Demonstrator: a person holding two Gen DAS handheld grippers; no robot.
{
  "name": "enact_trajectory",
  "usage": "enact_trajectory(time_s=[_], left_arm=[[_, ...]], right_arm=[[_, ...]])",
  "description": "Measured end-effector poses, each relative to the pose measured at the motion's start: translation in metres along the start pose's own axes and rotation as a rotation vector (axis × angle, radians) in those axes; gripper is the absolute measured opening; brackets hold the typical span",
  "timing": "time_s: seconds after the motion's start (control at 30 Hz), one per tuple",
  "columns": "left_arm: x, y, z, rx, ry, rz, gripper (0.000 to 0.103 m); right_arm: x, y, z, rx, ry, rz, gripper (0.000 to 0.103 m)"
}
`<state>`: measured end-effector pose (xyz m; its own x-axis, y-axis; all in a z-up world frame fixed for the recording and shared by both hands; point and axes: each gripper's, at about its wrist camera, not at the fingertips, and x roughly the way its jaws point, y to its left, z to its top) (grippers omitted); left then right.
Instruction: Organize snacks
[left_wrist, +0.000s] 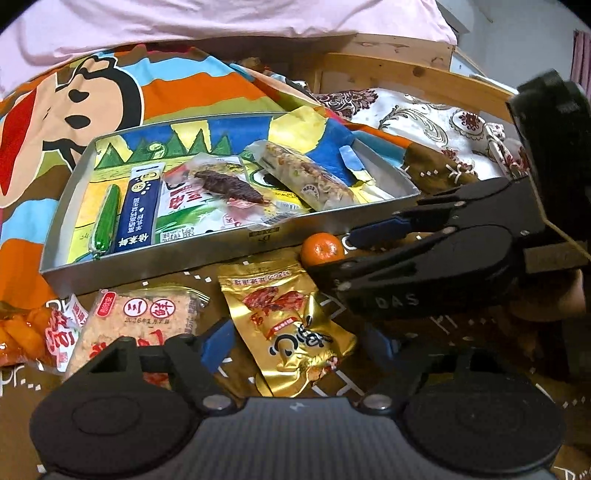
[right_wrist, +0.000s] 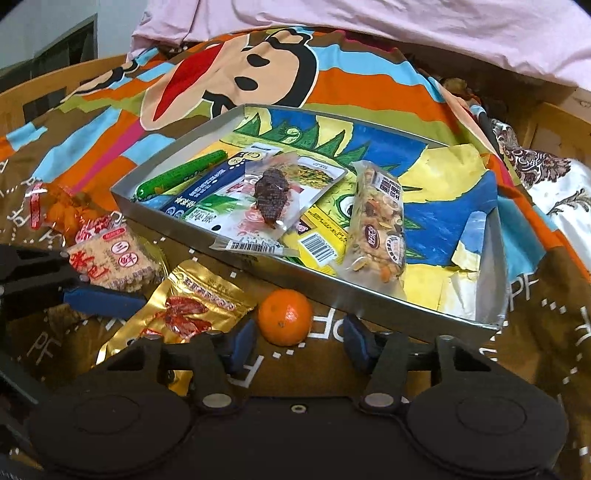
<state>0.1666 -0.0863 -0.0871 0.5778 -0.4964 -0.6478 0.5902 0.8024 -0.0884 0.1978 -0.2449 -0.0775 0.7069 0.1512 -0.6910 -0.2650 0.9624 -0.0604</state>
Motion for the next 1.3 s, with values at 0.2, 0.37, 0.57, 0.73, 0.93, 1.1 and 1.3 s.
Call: enact_trajectory(time_s=[0.2, 0.37, 0.57, 0.73, 0.93, 1.1, 1.3], left_arm=[[-0.002, -0.003, -0.001, 0.005, 0.000, 0.013, 0.075], [-0.005, -0.004, -0.002, 0.008, 0.008, 0.019, 0.073], [-0.009, -0.002, 0.001, -0.014, 0.026, 0.031, 0.069], [-0.008, 0.009, 0.005, -0.111, 0.032, 0.001, 0.070], [0.003, 0.009, 0.008, -0.111, 0.032, -0.002, 0.075], [0.011, 0.012, 0.014, -0.157, 0.037, -0.026, 0.084], [0.015, 0.017, 0.014, -0.162, 0.047, 0.009, 0.067]], right_arm=[[-0.002, 0.001, 0.002, 0.014, 0.015, 0.023, 0.034], [-0.008, -0.005, 0.004, 0.046, 0.046, 0.016, 0.034], [-0.019, -0.021, 0.006, 0.114, 0.090, 0.005, 0.034], [-0.017, -0.023, 0.008, 0.129, 0.107, 0.013, 0.035], [-0.012, -0.025, 0.009, 0.144, 0.116, 0.021, 0.035], [-0.011, -0.023, 0.008, 0.128, 0.118, 0.017, 0.035], [-0.008, -0.022, 0.007, 0.130, 0.106, 0.024, 0.036]])
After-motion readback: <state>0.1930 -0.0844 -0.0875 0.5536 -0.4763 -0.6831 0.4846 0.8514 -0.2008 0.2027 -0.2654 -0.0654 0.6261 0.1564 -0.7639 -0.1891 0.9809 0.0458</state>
